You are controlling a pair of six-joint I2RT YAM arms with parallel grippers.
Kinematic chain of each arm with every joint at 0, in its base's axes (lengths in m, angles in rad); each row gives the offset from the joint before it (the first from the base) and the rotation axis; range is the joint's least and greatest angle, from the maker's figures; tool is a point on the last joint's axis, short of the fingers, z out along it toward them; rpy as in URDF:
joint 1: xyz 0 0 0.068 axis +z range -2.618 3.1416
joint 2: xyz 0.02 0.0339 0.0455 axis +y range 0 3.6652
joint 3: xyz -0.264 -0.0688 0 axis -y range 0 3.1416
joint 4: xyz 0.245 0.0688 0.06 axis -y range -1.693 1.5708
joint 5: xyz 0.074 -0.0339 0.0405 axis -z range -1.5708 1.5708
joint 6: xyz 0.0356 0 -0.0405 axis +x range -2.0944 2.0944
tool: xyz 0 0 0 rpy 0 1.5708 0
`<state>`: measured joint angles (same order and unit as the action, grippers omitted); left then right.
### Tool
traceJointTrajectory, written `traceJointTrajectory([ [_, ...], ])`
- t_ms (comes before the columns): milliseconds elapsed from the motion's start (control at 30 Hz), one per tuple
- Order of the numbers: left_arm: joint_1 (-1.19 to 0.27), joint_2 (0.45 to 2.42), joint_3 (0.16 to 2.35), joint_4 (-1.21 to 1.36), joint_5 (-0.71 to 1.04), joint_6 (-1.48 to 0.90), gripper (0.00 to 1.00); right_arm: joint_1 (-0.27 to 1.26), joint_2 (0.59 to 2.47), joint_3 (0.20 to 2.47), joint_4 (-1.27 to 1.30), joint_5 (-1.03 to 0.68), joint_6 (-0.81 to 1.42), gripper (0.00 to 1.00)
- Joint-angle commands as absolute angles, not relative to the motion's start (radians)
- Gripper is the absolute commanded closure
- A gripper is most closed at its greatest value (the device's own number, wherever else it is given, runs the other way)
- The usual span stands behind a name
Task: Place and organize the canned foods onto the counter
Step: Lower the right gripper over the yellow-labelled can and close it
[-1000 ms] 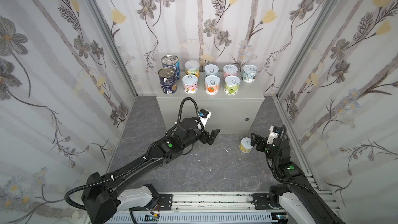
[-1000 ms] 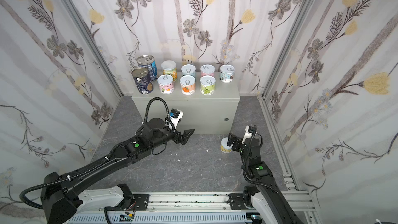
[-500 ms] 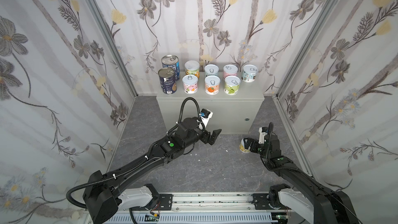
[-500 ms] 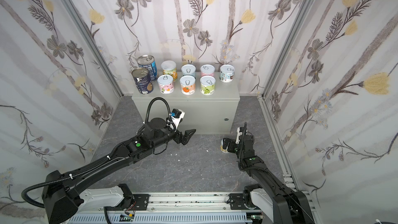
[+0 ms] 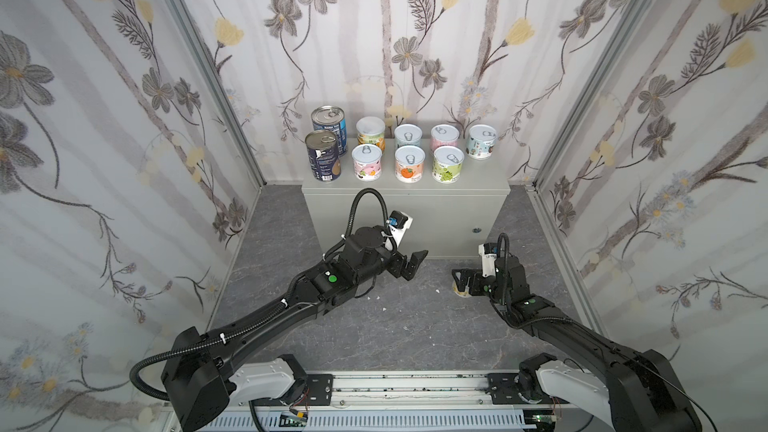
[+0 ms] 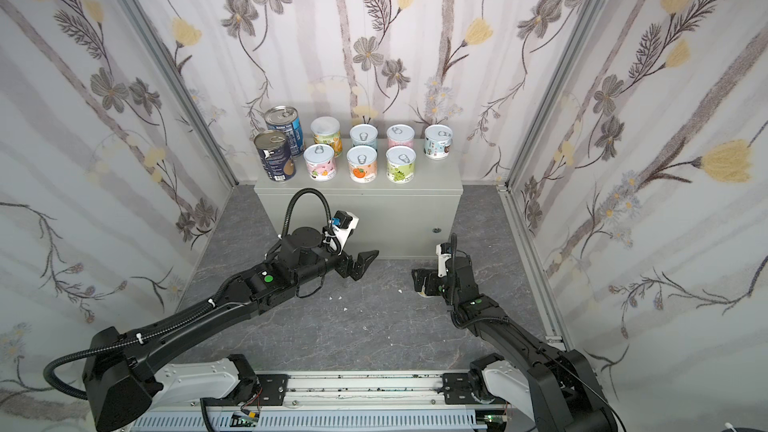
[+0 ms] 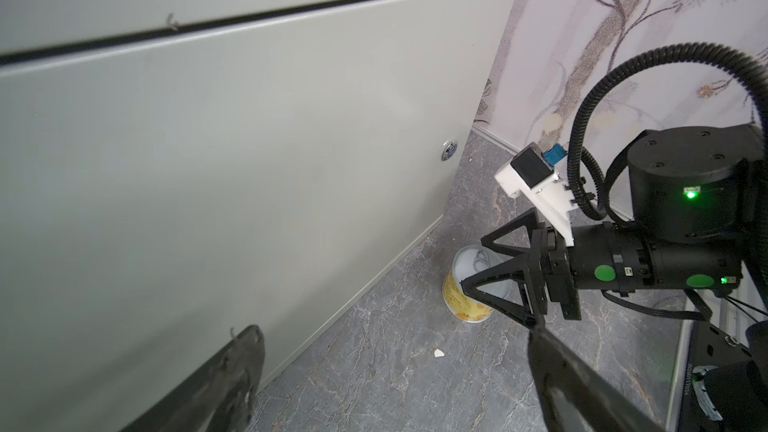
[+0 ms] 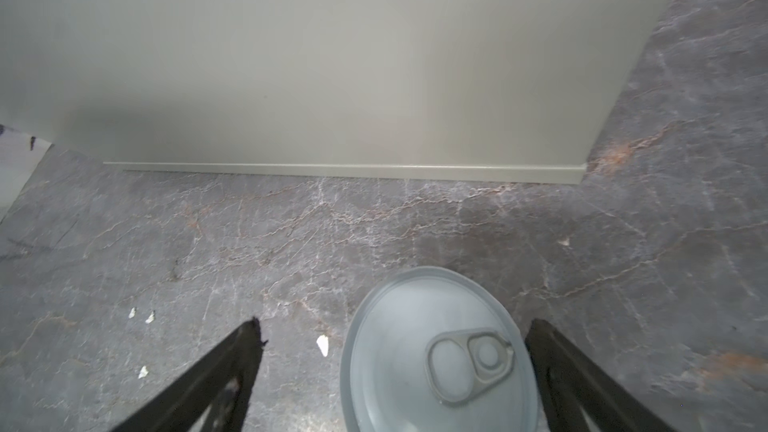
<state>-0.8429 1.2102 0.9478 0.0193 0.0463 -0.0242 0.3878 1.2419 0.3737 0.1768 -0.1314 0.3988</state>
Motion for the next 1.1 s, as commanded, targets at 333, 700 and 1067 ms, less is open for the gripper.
traceJointTrajectory([
  [333,-0.843,1.179,0.919,0.064,0.032,-0.013,0.00,0.598,1.247,0.378,0.182,0.021,0.474,0.00],
  [700,-0.844,1.178,0.911,0.069,0.037,-0.022,0.00,0.730,1.269,0.374,0.193,0.037,0.430,0.00],
  [1067,-0.844,1.173,0.898,0.080,0.041,-0.018,0.00,0.766,1.326,0.325,0.334,0.068,0.240,0.04],
])
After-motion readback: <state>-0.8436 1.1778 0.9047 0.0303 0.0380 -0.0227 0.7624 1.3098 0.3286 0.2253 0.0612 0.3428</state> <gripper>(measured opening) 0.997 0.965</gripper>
